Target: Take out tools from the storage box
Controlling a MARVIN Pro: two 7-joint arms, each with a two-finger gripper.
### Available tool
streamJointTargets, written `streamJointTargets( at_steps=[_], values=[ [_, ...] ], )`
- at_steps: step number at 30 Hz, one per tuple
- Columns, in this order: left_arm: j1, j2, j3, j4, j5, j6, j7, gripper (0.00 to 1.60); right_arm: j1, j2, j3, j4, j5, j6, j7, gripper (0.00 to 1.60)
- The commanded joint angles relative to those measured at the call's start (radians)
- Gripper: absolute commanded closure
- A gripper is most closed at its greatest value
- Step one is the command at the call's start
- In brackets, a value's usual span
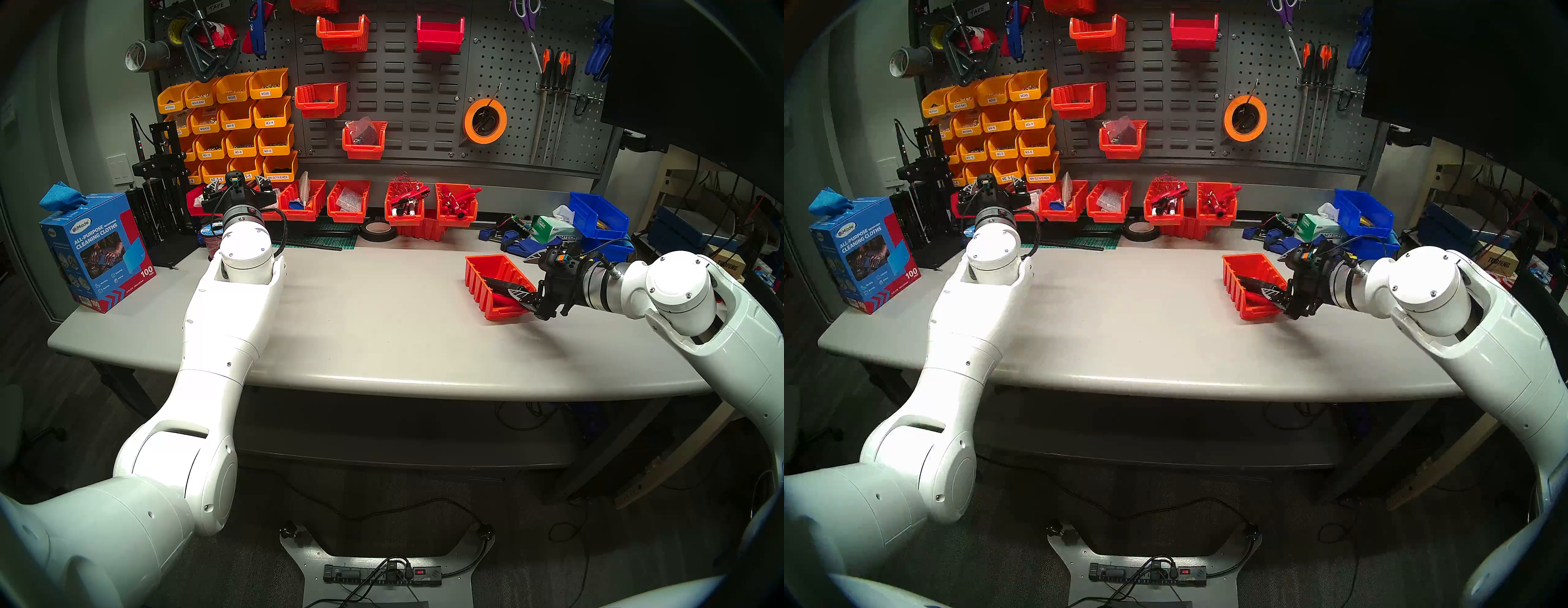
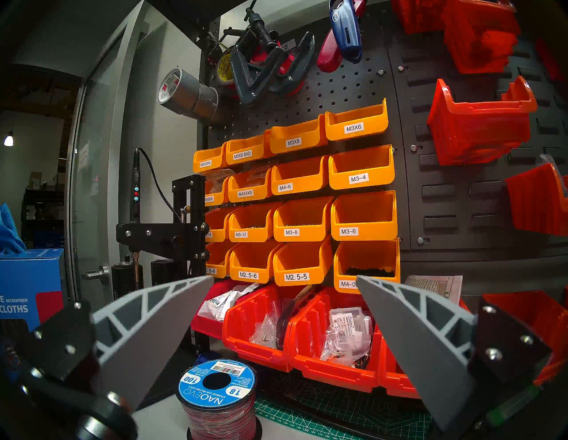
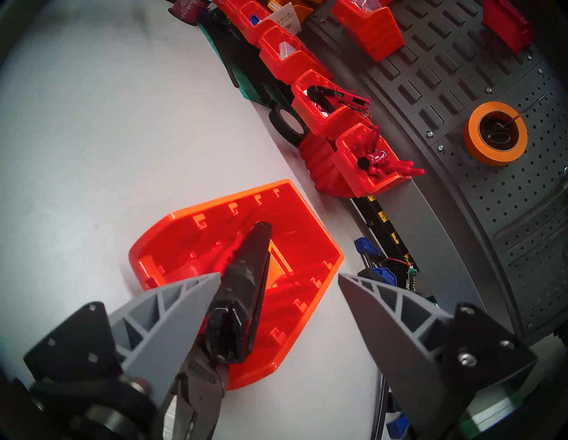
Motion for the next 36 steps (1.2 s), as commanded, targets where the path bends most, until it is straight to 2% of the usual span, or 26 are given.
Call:
streamJointTargets(
  at_steps=[1,5,7,8,9,12,17,24,31,34,35,36],
  values=[
    [-0.020,0.000,-0.002,-0.012,0.000,-0.001,0.002,0.00,0.075,-0.007,-0.014,0.016,-0.016,-0.001,0.056,0.34],
    [-0.020,0.000,-0.001,-0.012,0.000,-0.001,0.002,0.00,0.098,-0.014,-0.024,0.028,-0.025,-0.002,0.083,0.38],
    [-0.020,0.001,-0.001,-0.012,-0.001,-0.002,0.003,0.00,0.118,-0.023,-0.034,0.040,-0.034,-0.004,0.106,0.47],
    [-0.020,0.001,-0.001,-0.012,-0.001,-0.002,0.003,0.00,0.125,-0.027,-0.037,0.044,-0.037,-0.003,0.110,0.68],
    [-0.020,0.001,-0.001,-0.012,-0.001,-0.002,0.003,0.00,0.134,-0.032,-0.041,0.050,-0.039,-0.005,0.122,0.80],
    [-0.020,0.001,0.000,-0.012,-0.002,-0.002,0.003,0.00,0.152,-0.041,-0.051,0.061,-0.049,-0.010,0.142,0.95],
    [-0.020,0.002,0.001,-0.012,-0.003,-0.002,0.004,0.00,0.178,-0.057,-0.064,0.075,-0.061,-0.017,0.171,1.05],
    [-0.020,0.003,0.002,-0.012,-0.004,-0.002,0.005,0.00,0.193,-0.065,-0.069,0.082,-0.069,-0.018,0.191,1.07],
    [-0.021,0.004,0.003,-0.012,-0.006,-0.002,0.006,0.00,0.192,-0.063,-0.067,0.074,-0.081,-0.012,0.197,0.94],
    [-0.021,0.004,0.004,-0.012,-0.006,-0.002,0.006,0.00,0.195,-0.058,-0.069,0.069,-0.094,-0.008,0.207,0.66],
    [-0.021,0.004,0.004,-0.012,-0.007,-0.002,0.006,0.00,0.194,-0.057,-0.068,0.069,-0.094,-0.008,0.208,0.39],
    [-0.021,0.005,0.004,-0.012,-0.007,-0.002,0.006,0.00,0.194,-0.056,-0.067,0.068,-0.095,-0.008,0.210,0.33]
  ],
)
